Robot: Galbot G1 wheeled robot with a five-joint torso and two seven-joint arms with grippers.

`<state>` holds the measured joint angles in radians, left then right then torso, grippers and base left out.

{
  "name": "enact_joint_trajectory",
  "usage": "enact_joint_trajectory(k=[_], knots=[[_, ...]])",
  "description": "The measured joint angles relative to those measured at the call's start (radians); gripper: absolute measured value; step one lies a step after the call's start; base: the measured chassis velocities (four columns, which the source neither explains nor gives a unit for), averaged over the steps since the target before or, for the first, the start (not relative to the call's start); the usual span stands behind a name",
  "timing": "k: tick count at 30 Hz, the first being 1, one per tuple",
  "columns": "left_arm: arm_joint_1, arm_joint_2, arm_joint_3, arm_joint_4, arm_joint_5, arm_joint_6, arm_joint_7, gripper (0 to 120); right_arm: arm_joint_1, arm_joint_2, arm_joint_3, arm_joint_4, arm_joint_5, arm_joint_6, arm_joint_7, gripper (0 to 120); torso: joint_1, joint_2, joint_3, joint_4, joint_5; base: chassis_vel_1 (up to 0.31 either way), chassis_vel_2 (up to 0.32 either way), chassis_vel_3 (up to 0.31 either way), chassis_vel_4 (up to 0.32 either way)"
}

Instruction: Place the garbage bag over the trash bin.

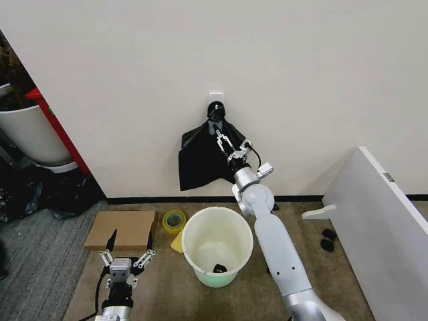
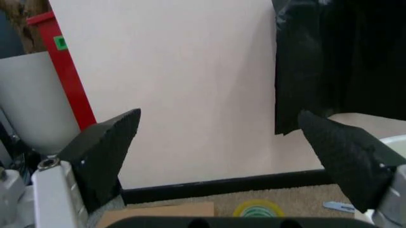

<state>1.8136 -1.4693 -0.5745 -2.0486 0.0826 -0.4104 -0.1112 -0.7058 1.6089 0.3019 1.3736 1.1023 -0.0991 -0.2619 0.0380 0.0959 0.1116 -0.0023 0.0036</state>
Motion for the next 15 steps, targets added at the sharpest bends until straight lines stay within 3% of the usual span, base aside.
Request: enact_joint_trajectory(k=[11,15], knots=[[-0.007,-0.001,0.001,0.005,-0.001,0.001,-0.003,98,-0.003,-0.001,-0.002,-0.004,-0.014,0.01,-0.015,4,0.0,0.0,0.0,0.0,0.0,0.0,0.0,0.0,0.0],[-0.007,-0.001,0.001,0.007,0.0,0.0,-0.004,98,-0.008,-0.001,-0.004,-0.002,-0.023,0.014,-0.021,0,0.0,0.0,0.0,0.0,0.0,0.0,0.0,0.0,0.0]])
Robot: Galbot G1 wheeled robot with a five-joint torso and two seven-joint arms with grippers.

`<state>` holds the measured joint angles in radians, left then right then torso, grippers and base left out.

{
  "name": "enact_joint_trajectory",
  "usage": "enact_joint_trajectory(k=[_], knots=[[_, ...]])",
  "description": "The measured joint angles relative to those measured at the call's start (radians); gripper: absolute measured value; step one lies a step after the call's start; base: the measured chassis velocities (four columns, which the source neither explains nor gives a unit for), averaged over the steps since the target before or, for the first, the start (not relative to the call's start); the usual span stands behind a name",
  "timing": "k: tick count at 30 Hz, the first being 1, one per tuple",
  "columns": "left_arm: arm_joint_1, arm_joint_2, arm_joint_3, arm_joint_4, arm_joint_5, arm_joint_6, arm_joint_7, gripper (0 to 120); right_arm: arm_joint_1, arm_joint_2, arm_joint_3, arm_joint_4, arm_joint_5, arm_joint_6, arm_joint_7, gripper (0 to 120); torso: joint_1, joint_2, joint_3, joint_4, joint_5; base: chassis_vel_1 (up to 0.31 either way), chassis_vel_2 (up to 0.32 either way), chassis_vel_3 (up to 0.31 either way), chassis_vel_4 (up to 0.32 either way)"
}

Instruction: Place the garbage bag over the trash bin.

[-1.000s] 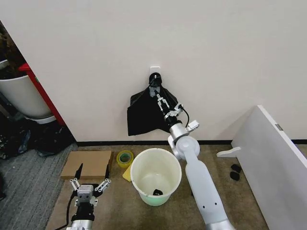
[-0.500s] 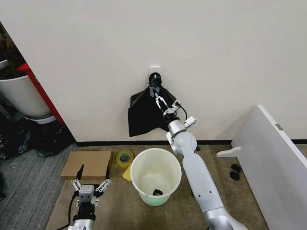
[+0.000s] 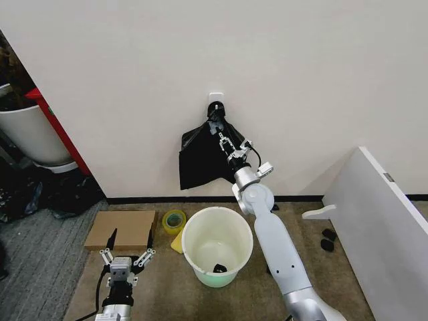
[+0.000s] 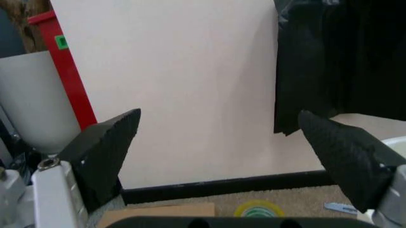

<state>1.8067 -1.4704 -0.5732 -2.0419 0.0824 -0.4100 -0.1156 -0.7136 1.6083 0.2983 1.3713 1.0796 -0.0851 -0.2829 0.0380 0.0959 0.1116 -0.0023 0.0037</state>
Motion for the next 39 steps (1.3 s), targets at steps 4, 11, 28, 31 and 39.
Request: enact_joint_trajectory(k=[4,11,28,31,39], knots=[[0.0,0.0,0.002,0.0,0.001,-0.001,0.0,98,-0.005,0.0,0.0,0.009,-0.001,0.006,0.0,0,0.0,0.0,0.0,0.0,0.0,0.0,0.0,0.0,0.0],[-0.005,0.002,0.005,0.0,0.001,-0.001,0.0,98,-0.08,-0.002,-0.023,0.096,-0.045,0.014,0.009,0,0.0,0.0,0.0,0.0001,0.0,0.0,0.0,0.0,0.0],[-0.061,0.002,0.051,0.047,0.002,-0.001,-0.001,98,-0.462,-0.179,-0.11,0.43,-0.35,0.087,0.022,0,0.0,0.0,0.0,0.0,0.0001,0.0,0.0,0.0,0.0],[-0.065,0.01,0.052,0.049,-0.001,-0.001,-0.001,98,-0.538,-0.207,-0.113,0.482,-0.418,0.108,0.006,0,0.0,0.0,0.0,0.0,0.0001,0.0,0.0,0.0,0.0],[-0.073,0.021,0.061,0.053,-0.005,-0.001,-0.001,98,-0.652,-0.265,-0.11,0.541,-0.551,0.176,-0.028,0,0.0,0.0,0.0,-0.0001,0.0001,0.0,0.0,0.0,0.0]])
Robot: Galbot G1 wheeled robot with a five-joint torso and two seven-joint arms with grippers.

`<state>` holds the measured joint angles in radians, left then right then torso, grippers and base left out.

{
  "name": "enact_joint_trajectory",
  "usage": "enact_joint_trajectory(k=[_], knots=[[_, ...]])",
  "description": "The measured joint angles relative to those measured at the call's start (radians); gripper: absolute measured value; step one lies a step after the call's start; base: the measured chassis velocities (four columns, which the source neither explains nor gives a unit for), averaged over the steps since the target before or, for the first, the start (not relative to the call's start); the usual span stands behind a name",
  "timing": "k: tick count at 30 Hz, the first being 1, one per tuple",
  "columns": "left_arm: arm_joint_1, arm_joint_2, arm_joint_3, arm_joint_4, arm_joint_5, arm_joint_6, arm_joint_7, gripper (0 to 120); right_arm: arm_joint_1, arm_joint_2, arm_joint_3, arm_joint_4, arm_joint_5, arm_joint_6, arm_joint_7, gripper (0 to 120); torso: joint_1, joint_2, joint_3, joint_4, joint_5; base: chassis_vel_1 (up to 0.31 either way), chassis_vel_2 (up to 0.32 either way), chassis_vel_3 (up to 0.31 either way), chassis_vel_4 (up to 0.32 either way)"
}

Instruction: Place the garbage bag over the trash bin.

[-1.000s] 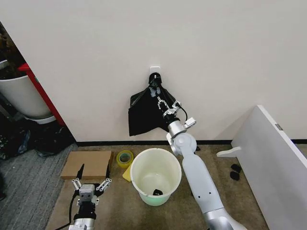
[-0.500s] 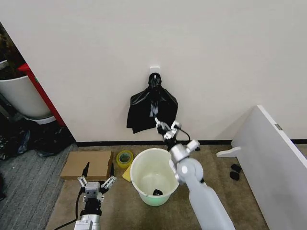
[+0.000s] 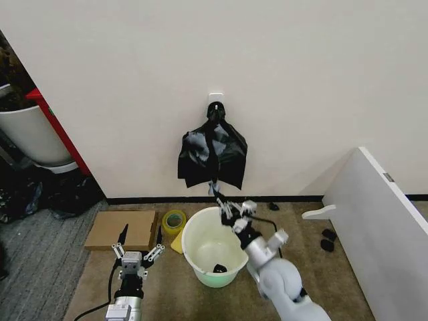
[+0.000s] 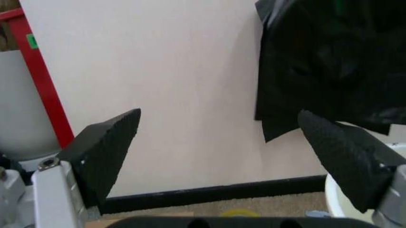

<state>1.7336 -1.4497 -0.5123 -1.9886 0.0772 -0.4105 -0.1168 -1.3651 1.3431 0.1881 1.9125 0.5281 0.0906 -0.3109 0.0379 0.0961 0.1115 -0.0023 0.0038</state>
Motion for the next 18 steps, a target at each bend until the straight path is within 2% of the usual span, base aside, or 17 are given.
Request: enact_joint_trajectory(k=[8,14,18], knots=[[-0.005,0.006,0.008,0.0,-0.003,0.0,0.0,98,-0.077,-0.07,0.017,0.023,-0.127,0.092,-0.049,0,0.0,0.0,0.0,0.0001,0.0,0.0,0.0,0.0,0.0],[-0.002,0.015,0.006,-0.008,-0.005,0.0,0.0,98,-0.111,-0.112,0.055,-0.011,-0.207,0.231,-0.232,0,0.0,0.0,0.0,0.0001,0.0001,0.0,0.0,0.0,0.0],[0.003,0.015,0.006,-0.012,-0.006,0.0,0.0,98,-0.122,-0.125,0.072,-0.024,-0.234,0.278,-0.311,0,0.0,0.0,0.0,0.0001,0.0002,0.0,0.0,0.0,0.0]])
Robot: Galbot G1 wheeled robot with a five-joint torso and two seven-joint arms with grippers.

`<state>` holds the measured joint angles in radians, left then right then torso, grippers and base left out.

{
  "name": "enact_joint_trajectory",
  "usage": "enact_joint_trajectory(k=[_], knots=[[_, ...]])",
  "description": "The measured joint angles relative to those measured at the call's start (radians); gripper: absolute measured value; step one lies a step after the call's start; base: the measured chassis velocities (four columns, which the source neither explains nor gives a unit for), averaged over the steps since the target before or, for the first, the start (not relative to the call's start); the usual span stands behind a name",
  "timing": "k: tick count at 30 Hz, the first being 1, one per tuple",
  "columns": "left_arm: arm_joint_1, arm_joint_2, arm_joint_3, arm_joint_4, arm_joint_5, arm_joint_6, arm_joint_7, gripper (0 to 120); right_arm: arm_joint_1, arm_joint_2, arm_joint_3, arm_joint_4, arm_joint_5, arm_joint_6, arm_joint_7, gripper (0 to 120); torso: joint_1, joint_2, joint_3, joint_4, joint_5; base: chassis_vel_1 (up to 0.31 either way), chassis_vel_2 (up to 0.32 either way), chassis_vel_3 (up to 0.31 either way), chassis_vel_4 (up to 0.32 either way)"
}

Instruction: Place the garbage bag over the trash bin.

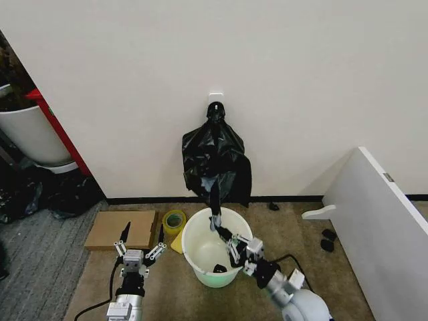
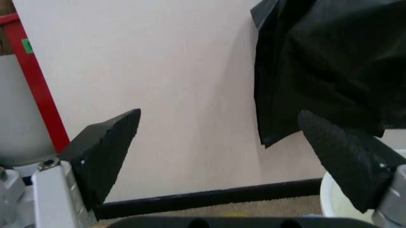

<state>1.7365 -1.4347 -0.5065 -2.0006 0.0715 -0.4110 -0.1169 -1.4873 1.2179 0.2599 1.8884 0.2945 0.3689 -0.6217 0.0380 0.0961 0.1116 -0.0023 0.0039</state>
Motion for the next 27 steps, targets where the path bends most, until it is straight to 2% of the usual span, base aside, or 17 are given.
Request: enact_joint_trajectory(k=[6,12,27], knots=[[0.007,0.002,0.0,-0.006,0.002,-0.002,0.0,98,-0.003,-0.017,0.022,-0.02,-0.028,0.056,-0.074,0,0.0,0.0,0.0,0.0,0.0,0.0,0.0,0.0,0.0],[0.013,0.003,-0.003,-0.012,0.004,-0.003,0.001,98,0.0,-0.036,0.059,-0.044,-0.015,0.083,-0.206,0,0.0,0.0,0.0,0.0,-0.0002,0.0,0.0,0.0,0.0],[0.019,0.005,0.002,-0.023,0.002,-0.005,0.001,98,0.012,-0.052,0.079,-0.103,-0.062,0.148,-0.259,0,0.0,0.0,0.0,0.0,-0.0004,0.0,0.0,0.0,0.0]])
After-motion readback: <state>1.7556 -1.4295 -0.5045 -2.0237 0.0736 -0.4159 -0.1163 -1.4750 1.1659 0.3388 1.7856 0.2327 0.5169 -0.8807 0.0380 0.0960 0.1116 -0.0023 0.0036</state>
